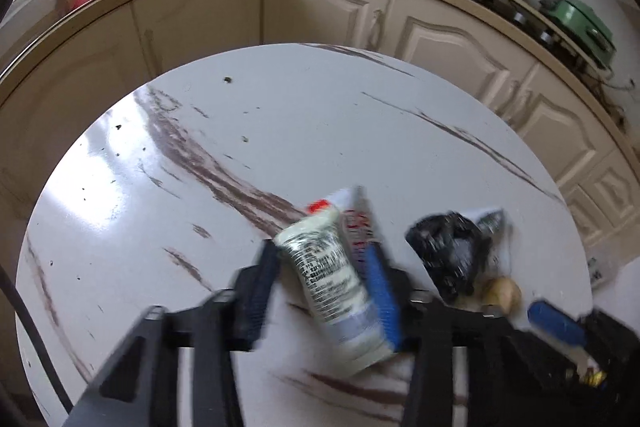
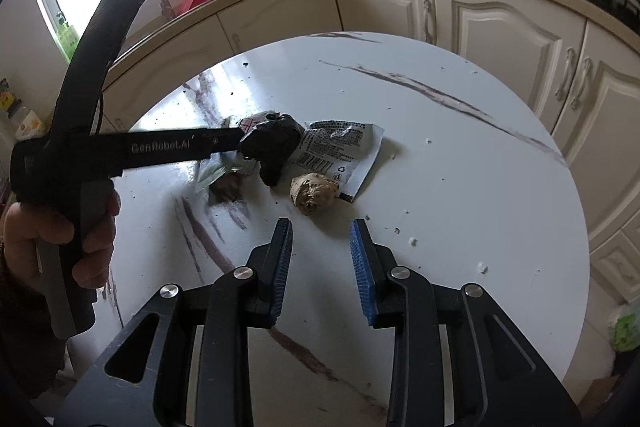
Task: Collect trash
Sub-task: 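Grasp the white snack bar wrapper with the left tool while the right tool grasps the bread piece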
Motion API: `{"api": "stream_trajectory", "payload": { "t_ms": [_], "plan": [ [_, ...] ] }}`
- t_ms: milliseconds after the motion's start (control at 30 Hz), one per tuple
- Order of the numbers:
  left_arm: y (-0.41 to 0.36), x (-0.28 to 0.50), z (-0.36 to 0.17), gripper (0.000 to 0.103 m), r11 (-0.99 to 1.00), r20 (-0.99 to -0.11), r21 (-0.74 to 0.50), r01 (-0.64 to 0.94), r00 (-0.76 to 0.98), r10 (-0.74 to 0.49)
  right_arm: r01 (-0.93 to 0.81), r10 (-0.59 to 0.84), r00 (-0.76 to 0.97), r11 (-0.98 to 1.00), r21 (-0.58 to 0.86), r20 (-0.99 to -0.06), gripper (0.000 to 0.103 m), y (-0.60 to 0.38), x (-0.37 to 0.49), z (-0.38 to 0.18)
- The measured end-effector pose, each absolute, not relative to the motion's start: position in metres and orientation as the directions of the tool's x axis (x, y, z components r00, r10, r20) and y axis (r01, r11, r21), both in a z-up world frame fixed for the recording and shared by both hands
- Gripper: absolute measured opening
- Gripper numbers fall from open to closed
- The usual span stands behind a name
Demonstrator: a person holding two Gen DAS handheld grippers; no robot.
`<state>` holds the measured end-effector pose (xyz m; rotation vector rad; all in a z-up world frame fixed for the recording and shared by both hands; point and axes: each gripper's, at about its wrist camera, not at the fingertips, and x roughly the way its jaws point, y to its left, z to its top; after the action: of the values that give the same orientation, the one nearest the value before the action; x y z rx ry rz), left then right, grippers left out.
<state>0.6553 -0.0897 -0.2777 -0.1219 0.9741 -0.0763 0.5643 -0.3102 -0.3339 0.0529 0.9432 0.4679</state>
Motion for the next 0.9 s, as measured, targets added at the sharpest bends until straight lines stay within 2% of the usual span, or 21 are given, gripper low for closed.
{"api": "stream_trajectory", "payload": {
  "t_ms": [67, 167, 400, 533, 633, 700, 733, 900],
  "plan": [
    [-0.085, 0.646, -0.278, 0.018, 0.988, -0.824, -0.151, 0.037, 0.547, -0.146, -0.374, 0.413, 0.493, 0.895, 0.242, -0.766, 0.036, -0.306, 0.565, -0.332],
    [-0.083, 0.635, -0.276, 0.013, 0.985, -0.826, -0.151, 0.081, 0.538, -0.171, -0.396, 0.413, 0.485, 0.89, 0.228, -0.771, 0.053, -0.299, 0.566, -0.331],
    [-0.054, 0.613, -0.27, 0.009, 0.957, -0.824, -0.237, 0.167, 0.487, -0.289, -0.403, 0.393, 0.48, 0.893, 0.2, -0.784, 0.054, -0.283, 0.579, -0.332],
    [-0.041, 0.602, -0.265, 0.006, 0.958, -0.82, -0.225, 0.178, 0.496, -0.285, -0.391, 0.344, 0.478, 0.907, 0.155, -0.808, 0.054, -0.275, 0.585, -0.339],
    [-0.033, 0.593, -0.262, 0.005, 0.957, -0.819, -0.224, 0.185, 0.497, -0.288, -0.39, 0.316, 0.494, 0.913, 0.119, -0.81, 0.046, -0.271, 0.585, -0.339],
    [-0.039, 0.585, -0.261, 0.004, 0.957, -0.819, -0.215, 0.192, 0.499, -0.284, -0.386, 0.297, 0.506, 0.918, 0.095, -0.81, 0.031, -0.269, 0.582, -0.34],
    [-0.041, 0.581, -0.26, 0.004, 0.957, -0.82, -0.21, 0.199, 0.498, -0.283, -0.391, 0.311, 0.503, 0.914, 0.108, -0.806, 0.026, -0.269, 0.58, -0.339],
    [-0.044, 0.561, -0.254, 0.004, 0.949, -0.814, -0.218, 0.226, 0.494, -0.305, -0.408, 0.358, 0.5, 0.9, 0.15, -0.789, 0.027, -0.273, 0.561, -0.331]
  ]
}}
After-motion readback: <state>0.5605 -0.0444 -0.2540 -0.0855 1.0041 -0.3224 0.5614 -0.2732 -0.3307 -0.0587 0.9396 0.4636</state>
